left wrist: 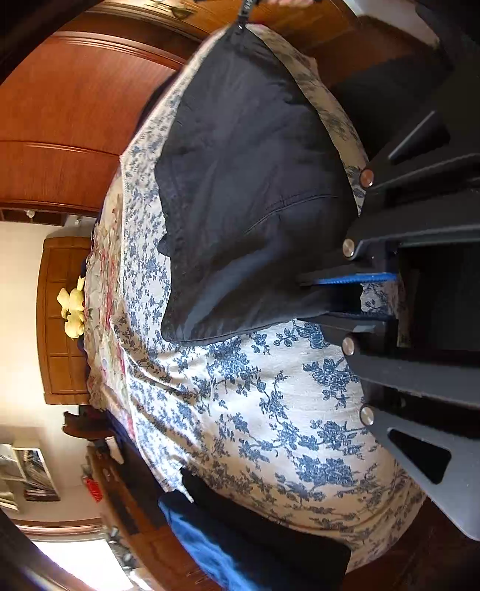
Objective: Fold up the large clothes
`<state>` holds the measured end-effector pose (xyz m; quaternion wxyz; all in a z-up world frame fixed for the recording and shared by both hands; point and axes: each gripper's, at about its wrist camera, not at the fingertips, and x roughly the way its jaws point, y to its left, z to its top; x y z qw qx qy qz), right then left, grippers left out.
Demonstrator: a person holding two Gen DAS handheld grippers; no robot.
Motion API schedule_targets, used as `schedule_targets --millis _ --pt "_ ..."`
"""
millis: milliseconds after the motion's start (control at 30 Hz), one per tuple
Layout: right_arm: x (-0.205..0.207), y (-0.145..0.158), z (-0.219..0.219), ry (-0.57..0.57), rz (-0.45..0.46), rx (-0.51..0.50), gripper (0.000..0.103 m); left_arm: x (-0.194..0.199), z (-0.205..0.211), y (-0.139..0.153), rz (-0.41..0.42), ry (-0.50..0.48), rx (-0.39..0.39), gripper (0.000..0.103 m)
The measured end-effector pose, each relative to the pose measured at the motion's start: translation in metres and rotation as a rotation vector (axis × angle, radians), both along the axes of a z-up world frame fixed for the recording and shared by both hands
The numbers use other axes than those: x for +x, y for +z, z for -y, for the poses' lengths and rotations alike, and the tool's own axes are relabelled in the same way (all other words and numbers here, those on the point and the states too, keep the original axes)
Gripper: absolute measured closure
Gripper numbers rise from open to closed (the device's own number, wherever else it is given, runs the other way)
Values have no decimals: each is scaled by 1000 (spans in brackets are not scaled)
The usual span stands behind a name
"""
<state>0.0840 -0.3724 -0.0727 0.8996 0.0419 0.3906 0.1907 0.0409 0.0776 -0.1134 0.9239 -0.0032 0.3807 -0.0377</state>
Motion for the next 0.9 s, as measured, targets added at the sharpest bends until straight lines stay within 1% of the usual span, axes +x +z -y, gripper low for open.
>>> schedule_targets --millis 100,167,300,333,400,467,500,567,633,767,900 --pt "-5 -5 -1 -9 3 -46 90 -1 4 -2 9 14 26 92" --pt "-7 -5 -1 -18 8 -73 86 -3 3 -1 18 17 8 91" --pt "-10 0 7 -48 17 -111 72 -7 2 -1 37 23 -10 89" --pt "-12 4 10 -54 25 -121 69 -8 1 0 39 27 -18 88" --pt "-13 11 15 -62 40 -120 61 -11 -1 1 45 38 -32 87" --pt "-14 21 15 -73 71 -133 55 -15 -3 5 68 40 -28 85" --pt "-14 25 14 -74 89 -139 54 -17 -4 7 77 47 -17 85" --pt "-11 33 9 -65 118 -135 52 -20 -8 12 97 49 -22 84" --pt "-4 37 0 -52 122 -128 51 -21 -11 16 116 52 -26 82" --pt "23 38 -33 0 128 -149 51 -29 -20 25 173 72 -43 77" --pt "57 31 -77 45 104 -146 50 -32 -33 20 188 90 -87 73"
